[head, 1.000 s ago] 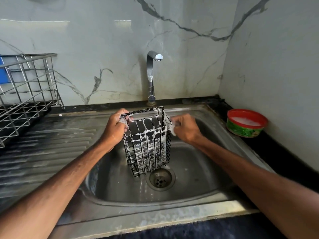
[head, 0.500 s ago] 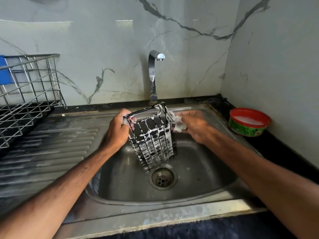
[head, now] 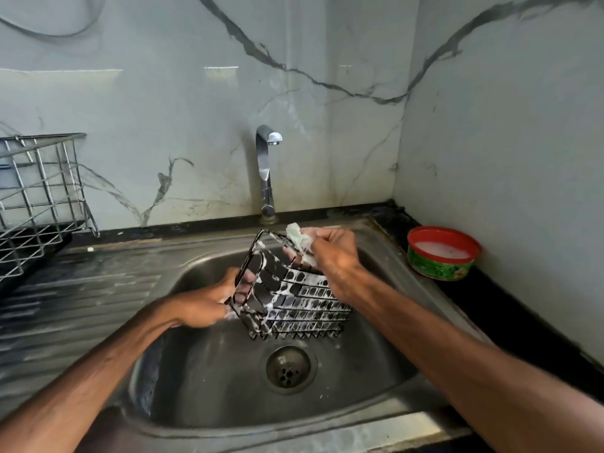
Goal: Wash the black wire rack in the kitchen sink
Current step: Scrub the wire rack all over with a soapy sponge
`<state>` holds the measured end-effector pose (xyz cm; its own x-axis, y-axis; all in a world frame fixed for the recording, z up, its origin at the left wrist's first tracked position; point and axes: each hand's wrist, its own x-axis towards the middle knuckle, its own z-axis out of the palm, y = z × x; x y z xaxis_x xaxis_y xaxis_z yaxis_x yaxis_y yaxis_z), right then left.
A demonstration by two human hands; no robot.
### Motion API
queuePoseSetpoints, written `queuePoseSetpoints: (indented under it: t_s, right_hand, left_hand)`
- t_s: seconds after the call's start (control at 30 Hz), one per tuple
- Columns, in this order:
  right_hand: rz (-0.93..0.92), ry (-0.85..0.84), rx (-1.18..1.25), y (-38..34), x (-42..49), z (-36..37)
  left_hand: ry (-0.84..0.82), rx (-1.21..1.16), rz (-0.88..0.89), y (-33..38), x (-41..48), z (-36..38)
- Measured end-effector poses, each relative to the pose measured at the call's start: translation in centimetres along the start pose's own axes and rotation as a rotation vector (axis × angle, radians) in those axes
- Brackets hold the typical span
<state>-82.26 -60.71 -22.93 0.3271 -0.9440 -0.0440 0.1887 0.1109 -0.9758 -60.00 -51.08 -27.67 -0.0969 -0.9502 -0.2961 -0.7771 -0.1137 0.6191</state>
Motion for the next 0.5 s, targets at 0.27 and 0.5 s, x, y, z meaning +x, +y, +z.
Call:
queuePoseSetpoints:
  t_s: [0.27,0.5]
  right_hand:
    - [0.067,0.104,-0.062,1.4,-0.9,2.1]
    - [0.028,0.062,-0.077,1.9,-0.8,2.4]
  left_hand:
    - [-0.103,-0.362,0.059,-0.9,-0.6,-1.2]
    - [0.429,-0.084,-0.062,4.0,0.7,2.5]
